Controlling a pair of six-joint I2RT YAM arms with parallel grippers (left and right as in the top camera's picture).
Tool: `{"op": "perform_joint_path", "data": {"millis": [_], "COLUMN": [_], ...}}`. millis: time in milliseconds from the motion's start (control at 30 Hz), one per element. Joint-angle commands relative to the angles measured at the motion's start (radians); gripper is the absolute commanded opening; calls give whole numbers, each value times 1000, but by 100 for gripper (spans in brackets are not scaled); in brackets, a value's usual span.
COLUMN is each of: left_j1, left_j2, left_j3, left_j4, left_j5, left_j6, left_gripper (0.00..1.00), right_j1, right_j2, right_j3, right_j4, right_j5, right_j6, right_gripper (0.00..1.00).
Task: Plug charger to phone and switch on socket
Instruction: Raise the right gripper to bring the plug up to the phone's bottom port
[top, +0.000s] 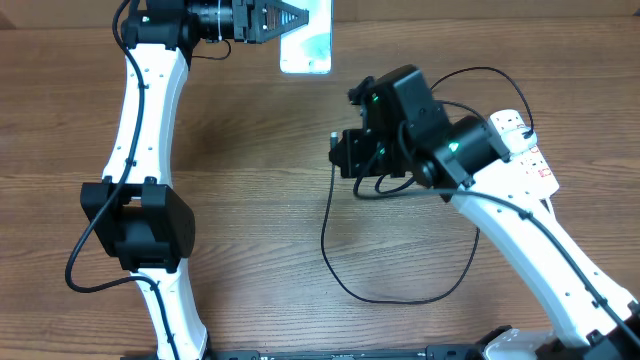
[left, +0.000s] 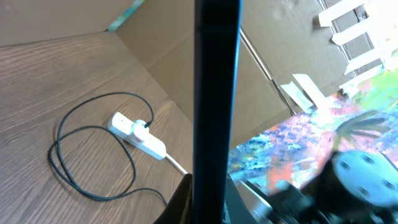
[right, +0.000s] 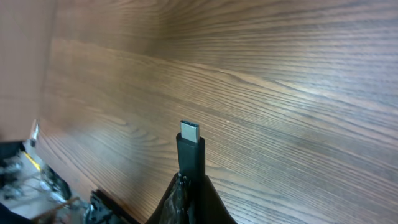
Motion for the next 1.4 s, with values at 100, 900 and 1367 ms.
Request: {"op": "perform_joint_path", "data": {"millis": [100, 900, 1367], "left_j1": [-76, -116, -116], "left_j2": [-28, -28, -28], "left_j3": [22, 22, 22], "left_j4": [-39, -33, 36], "left_j5": [-2, 76, 129], "left_j6": [50, 55, -18], "left_gripper": [4, 4, 4], "right_j1": [51, 21, 21], "right_j2": [-47, -54, -54], "right_j3": [22, 94, 93], "right_j4": [18, 92, 135], "right_j5": [112, 256, 242], "right_j6": [-42, -7, 38], "right_gripper": [4, 4, 4]}}
